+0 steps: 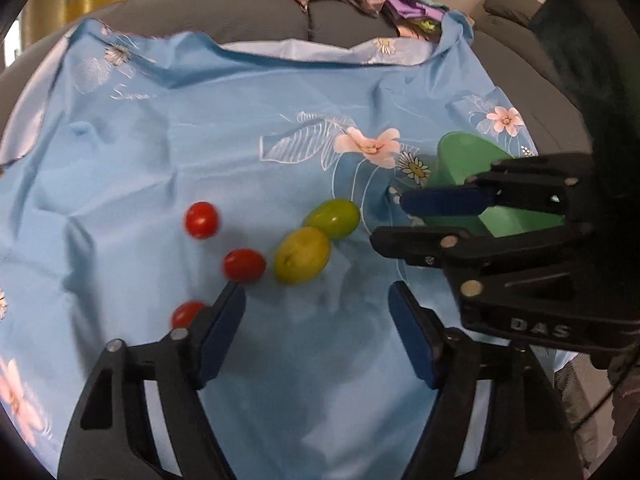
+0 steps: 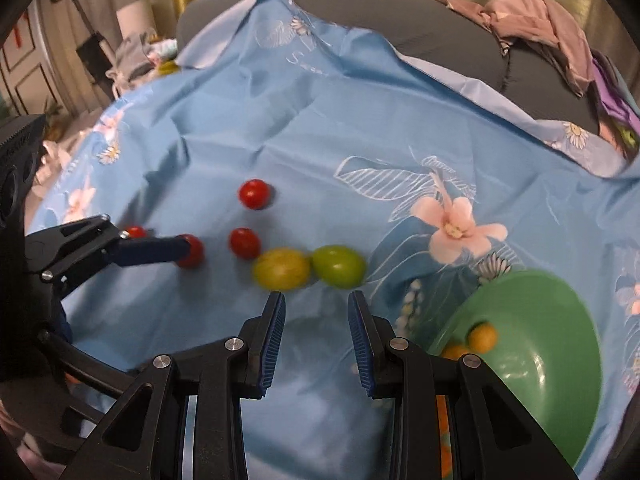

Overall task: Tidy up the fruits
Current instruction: 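Grasp a green-yellow plum with the left gripper while the right grasps the other plum, then carry both plums over the green bowl and open both grippers to drop them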

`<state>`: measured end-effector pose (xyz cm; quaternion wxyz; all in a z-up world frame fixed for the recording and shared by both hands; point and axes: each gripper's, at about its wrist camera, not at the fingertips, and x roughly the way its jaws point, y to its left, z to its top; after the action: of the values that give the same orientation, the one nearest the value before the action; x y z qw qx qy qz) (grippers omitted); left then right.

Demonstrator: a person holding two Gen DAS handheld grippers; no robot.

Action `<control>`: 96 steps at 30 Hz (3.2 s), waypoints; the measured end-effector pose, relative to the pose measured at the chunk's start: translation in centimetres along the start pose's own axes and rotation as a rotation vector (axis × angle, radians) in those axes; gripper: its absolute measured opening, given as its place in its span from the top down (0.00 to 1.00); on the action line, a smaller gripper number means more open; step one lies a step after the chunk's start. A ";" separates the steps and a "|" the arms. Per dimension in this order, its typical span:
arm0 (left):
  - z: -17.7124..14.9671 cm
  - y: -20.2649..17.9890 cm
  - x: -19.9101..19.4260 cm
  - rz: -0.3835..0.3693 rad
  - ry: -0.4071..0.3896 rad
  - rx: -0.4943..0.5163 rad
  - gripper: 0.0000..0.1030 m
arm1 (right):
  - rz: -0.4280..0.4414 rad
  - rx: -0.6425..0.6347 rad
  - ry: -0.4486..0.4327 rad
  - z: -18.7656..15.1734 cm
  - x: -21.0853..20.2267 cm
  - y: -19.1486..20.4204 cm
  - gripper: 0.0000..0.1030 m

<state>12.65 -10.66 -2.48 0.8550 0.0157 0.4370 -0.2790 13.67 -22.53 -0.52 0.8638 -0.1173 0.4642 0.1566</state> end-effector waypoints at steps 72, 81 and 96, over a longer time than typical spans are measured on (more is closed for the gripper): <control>-1.2 3.5 -6.7 0.118 -0.061 -0.152 0.64 | 0.161 -0.029 -0.066 0.0 -2.5 1.9 0.67; -2.9 0.6 -9.6 0.156 -0.083 -0.117 0.64 | 0.226 0.066 -0.130 -3.9 -5.3 2.3 0.67; -3.7 -4.3 -11.6 0.181 -0.100 -0.044 0.64 | 0.273 0.197 -0.302 -7.4 -11.0 0.5 0.67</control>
<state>2.45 -7.92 4.91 0.8976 0.0224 0.3964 -0.1917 2.08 -26.40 4.61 0.9016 0.0564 0.3543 0.2416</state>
